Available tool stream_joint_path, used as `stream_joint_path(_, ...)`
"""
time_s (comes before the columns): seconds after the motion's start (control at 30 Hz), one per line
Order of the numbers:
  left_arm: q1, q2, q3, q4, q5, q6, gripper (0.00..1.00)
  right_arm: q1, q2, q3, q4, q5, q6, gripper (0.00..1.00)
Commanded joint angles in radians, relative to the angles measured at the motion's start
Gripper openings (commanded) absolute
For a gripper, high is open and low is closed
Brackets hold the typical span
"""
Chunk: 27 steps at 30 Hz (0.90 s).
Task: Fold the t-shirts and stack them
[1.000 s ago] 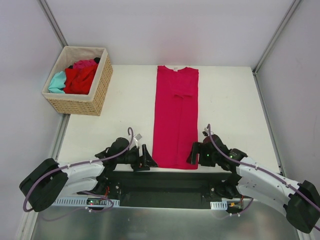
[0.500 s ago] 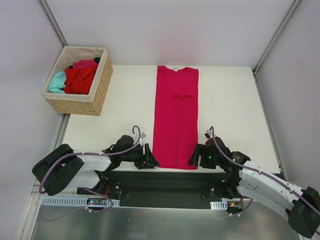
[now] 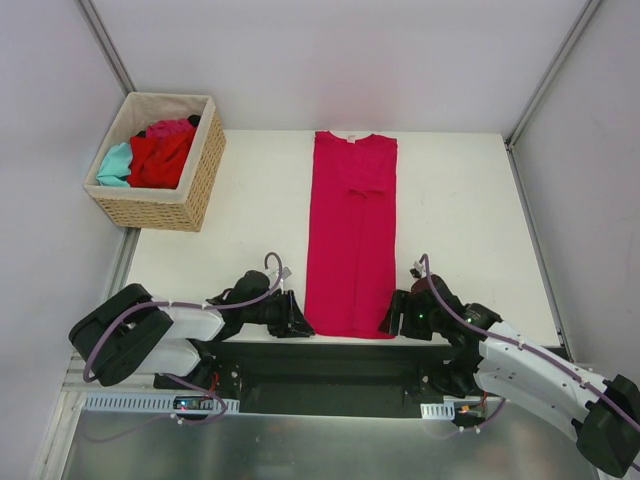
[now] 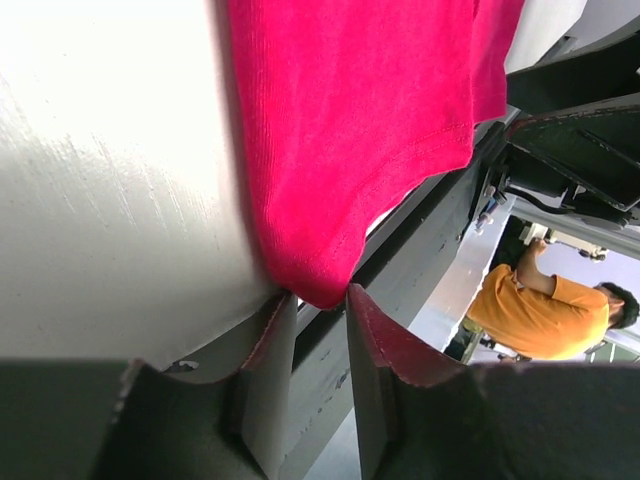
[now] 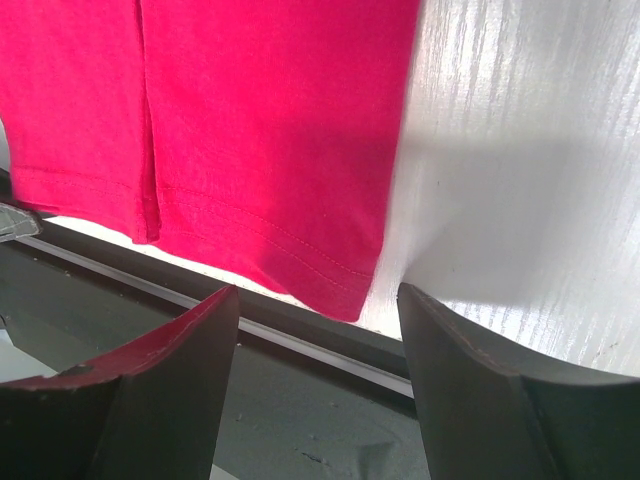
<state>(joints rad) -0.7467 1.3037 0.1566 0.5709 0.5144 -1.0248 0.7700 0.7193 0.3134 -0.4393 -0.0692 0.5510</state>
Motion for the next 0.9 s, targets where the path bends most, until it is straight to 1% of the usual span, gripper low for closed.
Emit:
stream_joint_path(0.0, -0.005, 0.031, 0.0, -0.08, -0.063, 0.051, 0.26, 0.003, 0.008, -0.002, -0.012, -0.017, 0.018, 0.68)
stream_joint_path(0.1, -0.005, 0.037, 0.001, -0.08, -0.071, 0.055, 0.22, 0.005, 0.019, -0.004, -0.001, -0.02, 0.018, 0.68)
stream_joint_path(0.13, -0.006, 0.039, 0.003, -0.08, -0.07, 0.057, 0.17, 0.005, 0.02, -0.002, -0.001, -0.02, 0.018, 0.68)
stream_joint_path(0.17, -0.005, 0.042, 0.004, -0.08, -0.071, 0.058, 0.15, 0.005, 0.02, -0.004, 0.001, -0.021, 0.018, 0.68)
stream_joint_path(0.2, -0.006, 0.045, 0.008, -0.08, -0.07, 0.058, 0.11, 0.003, 0.023, -0.002, 0.001, -0.02, 0.017, 0.68)
stream_joint_path(0.23, -0.006, 0.049, 0.008, -0.08, -0.071, 0.06, 0.01, 0.005, 0.023, 0.0, 0.001, -0.02, 0.015, 0.68)
stream_joint_path(0.43, -0.006, 0.043, 0.008, -0.071, -0.065, 0.065, 0.0, 0.005, 0.038, -0.005, 0.017, -0.02, 0.018, 0.67)
stream_joint_path(0.57, -0.005, 0.035, 0.012, -0.083, -0.063, 0.069, 0.0, 0.003, 0.075, -0.013, 0.066, -0.037, 0.021, 0.66)
stream_joint_path(0.6, -0.005, 0.034, 0.012, -0.086, -0.062, 0.069, 0.0, 0.003, 0.086, -0.014, 0.074, -0.041, 0.023, 0.6)
stream_joint_path(0.67, -0.005, 0.029, 0.012, -0.092, -0.063, 0.069, 0.0, 0.005, 0.111, -0.014, 0.091, -0.05, 0.024, 0.54)
stream_joint_path(0.7, -0.006, 0.028, 0.011, -0.092, -0.065, 0.069, 0.0, 0.005, 0.114, -0.014, 0.093, -0.052, 0.024, 0.46)
stream_joint_path(0.73, -0.005, 0.023, 0.011, -0.101, -0.066, 0.068, 0.0, 0.005, 0.118, -0.014, 0.093, -0.052, 0.024, 0.43)
stream_joint_path(0.8, -0.006, 0.017, 0.014, -0.108, -0.071, 0.071, 0.0, 0.005, 0.12, -0.008, 0.086, -0.05, 0.021, 0.35)
stream_joint_path(0.87, -0.005, 0.014, 0.017, -0.118, -0.074, 0.074, 0.0, 0.006, 0.118, -0.007, 0.073, -0.047, 0.02, 0.32)
